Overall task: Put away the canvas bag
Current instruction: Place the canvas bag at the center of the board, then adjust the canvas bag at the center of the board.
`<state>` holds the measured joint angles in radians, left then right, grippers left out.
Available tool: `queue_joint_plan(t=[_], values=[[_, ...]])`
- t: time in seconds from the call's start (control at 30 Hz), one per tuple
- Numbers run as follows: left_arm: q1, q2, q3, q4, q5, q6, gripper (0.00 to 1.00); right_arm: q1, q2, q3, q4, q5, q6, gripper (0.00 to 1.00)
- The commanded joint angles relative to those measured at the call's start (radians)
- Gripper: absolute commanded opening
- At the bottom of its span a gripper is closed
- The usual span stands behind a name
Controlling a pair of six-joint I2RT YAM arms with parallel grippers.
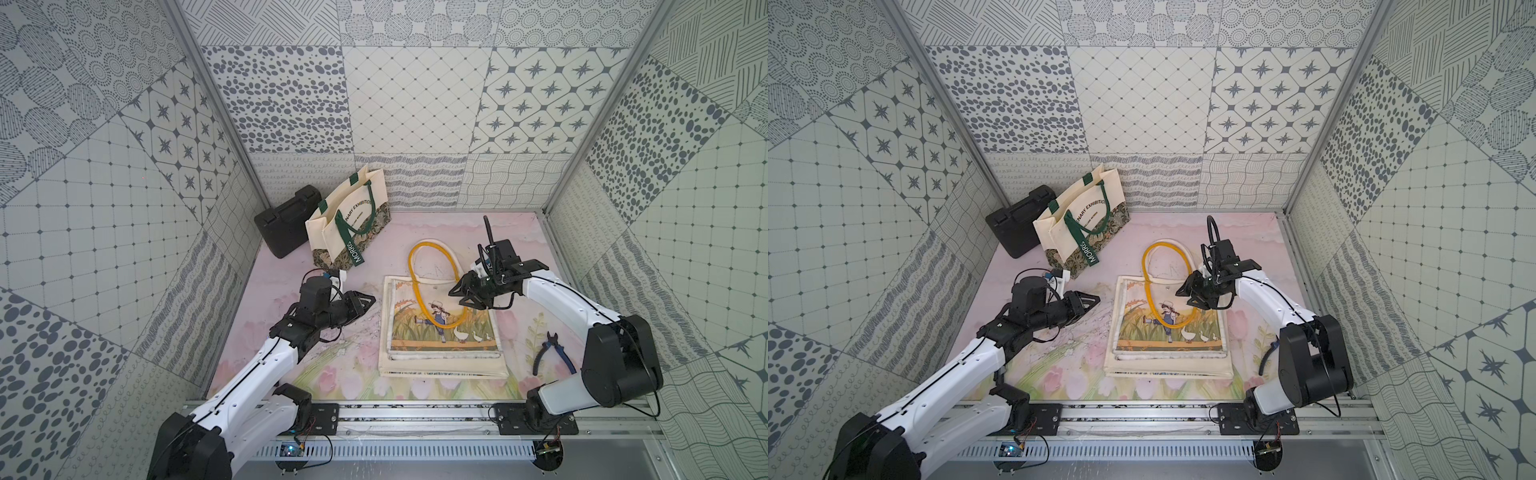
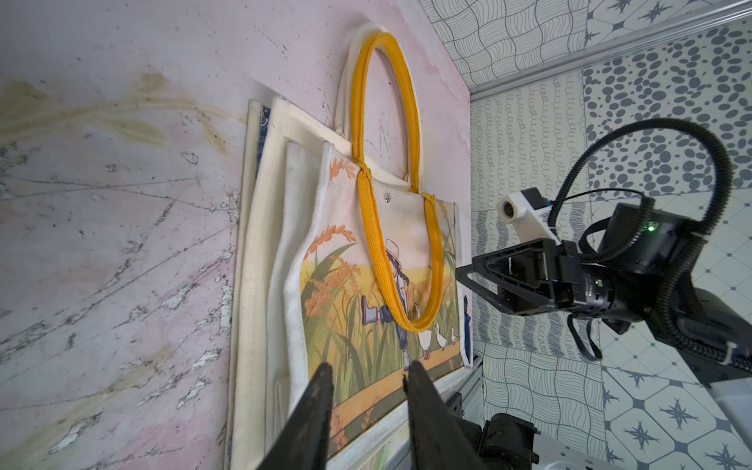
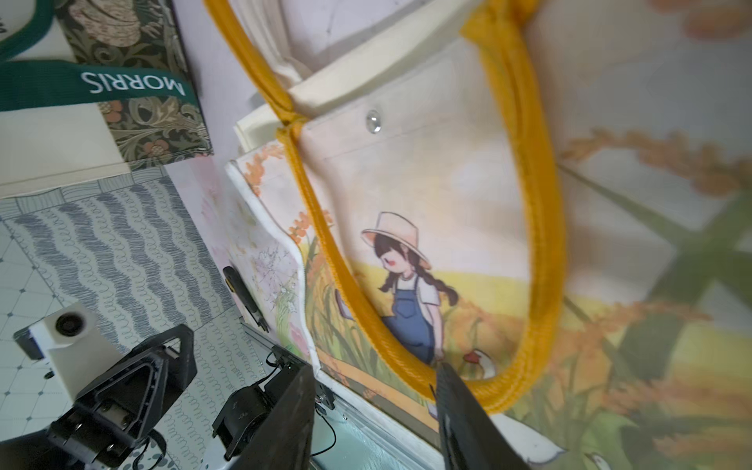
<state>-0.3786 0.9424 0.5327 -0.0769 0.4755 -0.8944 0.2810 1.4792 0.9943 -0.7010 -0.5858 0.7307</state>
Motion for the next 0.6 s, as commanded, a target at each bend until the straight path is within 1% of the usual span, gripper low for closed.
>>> queue_joint_plan(t=[0.0,0.2,0.37,0.47,0.57], values=[[-0.013,0.004,-0.002,0.017,0.0,0.032,0.34,-0.008,-0.056,-0.033,0.064,0.002,-0.003,0.5],[-0.028,0.002,-0.002,0.0,-0.014,0.038,0.34,-0.038,-0.096,-0.139,0.105,0.014,0.012,0.49],[-0.034,-0.006,-0.014,0.002,-0.024,0.037,0.34,-0.059,-0.127,-0.187,0.105,0.016,-0.003,0.49],[-0.034,0.002,-0.023,0.024,-0.025,0.03,0.34,-0.06,-0.114,-0.21,0.137,0.001,0.003,0.49],[-0.035,0.019,-0.023,0.049,-0.016,0.017,0.34,-0.06,-0.086,-0.248,0.217,-0.023,0.022,0.49]])
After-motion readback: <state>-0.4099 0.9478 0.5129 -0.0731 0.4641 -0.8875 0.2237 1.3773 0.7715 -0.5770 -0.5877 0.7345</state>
